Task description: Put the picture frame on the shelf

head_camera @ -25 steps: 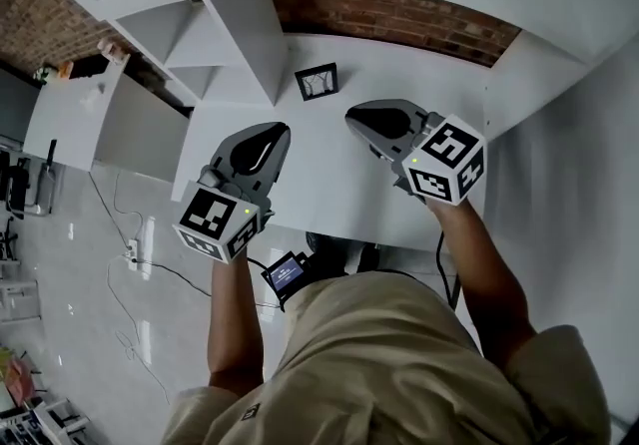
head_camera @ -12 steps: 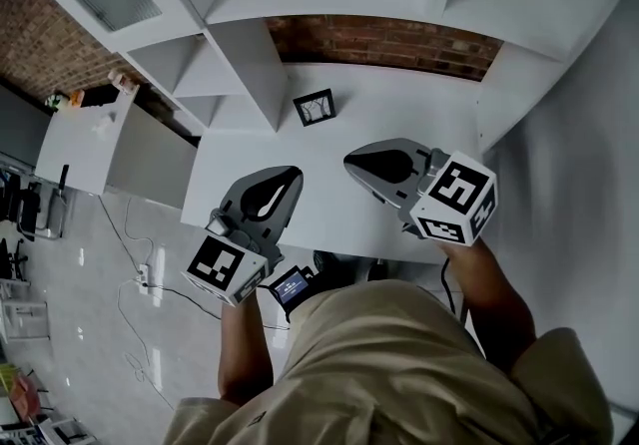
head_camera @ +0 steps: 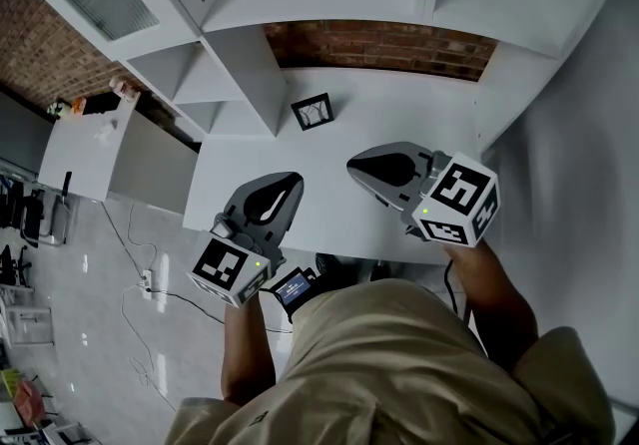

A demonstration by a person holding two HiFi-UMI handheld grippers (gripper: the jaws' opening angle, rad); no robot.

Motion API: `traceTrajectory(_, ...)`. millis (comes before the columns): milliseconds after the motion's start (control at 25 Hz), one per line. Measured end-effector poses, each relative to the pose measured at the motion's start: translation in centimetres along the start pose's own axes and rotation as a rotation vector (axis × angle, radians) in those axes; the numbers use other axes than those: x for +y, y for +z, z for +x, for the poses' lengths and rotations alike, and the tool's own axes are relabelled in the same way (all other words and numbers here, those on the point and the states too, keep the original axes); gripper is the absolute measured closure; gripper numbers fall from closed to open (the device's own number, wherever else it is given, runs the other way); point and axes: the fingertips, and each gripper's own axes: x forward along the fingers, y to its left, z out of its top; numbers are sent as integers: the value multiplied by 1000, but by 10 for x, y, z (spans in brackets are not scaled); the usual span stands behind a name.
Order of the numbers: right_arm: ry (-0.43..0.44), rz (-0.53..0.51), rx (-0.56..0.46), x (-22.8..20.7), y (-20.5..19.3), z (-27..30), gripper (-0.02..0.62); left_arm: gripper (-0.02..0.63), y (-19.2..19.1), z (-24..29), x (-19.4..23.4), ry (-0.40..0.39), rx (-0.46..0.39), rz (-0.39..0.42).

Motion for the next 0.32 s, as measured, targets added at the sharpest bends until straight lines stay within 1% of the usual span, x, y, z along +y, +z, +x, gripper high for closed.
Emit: traceTrajectory(320,-3,5,12,-5,-1,-1,591,588,2,3,1,3,2,-7)
